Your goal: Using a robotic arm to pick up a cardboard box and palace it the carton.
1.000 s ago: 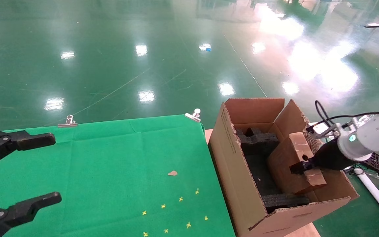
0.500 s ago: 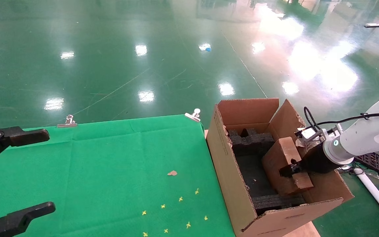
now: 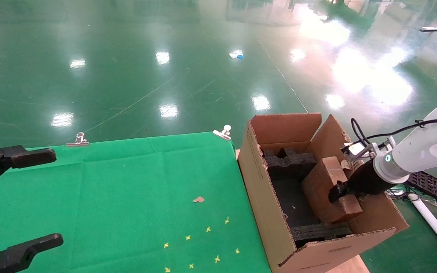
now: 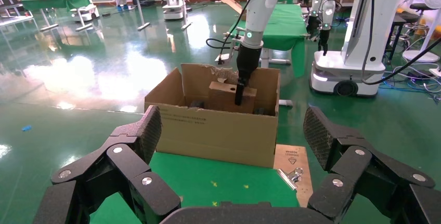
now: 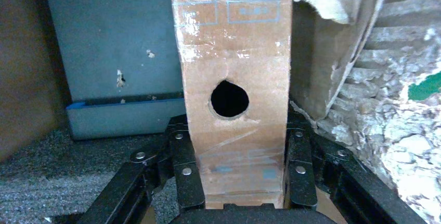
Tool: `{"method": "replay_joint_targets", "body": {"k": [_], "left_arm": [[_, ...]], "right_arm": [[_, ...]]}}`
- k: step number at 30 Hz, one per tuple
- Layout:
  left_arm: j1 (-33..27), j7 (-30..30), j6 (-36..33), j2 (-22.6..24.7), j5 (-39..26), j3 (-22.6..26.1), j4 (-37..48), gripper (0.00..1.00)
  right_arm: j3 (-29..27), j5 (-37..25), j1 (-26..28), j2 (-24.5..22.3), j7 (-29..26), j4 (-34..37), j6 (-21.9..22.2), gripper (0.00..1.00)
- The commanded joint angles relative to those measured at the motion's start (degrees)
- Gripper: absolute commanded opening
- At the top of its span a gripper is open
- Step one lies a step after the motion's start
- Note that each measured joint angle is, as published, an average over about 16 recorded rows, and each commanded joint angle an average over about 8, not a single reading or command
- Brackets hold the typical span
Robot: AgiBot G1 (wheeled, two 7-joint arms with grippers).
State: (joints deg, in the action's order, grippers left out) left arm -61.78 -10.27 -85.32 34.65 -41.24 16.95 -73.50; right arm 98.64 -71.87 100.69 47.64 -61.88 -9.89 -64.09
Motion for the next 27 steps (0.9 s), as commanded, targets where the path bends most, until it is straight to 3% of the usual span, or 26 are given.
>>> {"method": "replay_joint_targets", "body": {"k": [1,16,27], "left_arm": [[0.0,0.0,0.0,0.0,0.0,0.0,0.0,1.0],[0.0,0.0,0.0,0.0,0.0,0.1,0.0,1.0],[0.0,0.0,0.0,0.0,0.1,0.1,0.0,1.0]], "right_arm": [[-0.1,0.1,0.1,0.4,0.5,0.8,-0.2,1.0],[0.2,-0.4,2.1,2.4,3.2,3.8,-2.3,1.0],[0.5,-2.0,15.2,3.3,8.3,1.8,-4.9,1.0]]}}
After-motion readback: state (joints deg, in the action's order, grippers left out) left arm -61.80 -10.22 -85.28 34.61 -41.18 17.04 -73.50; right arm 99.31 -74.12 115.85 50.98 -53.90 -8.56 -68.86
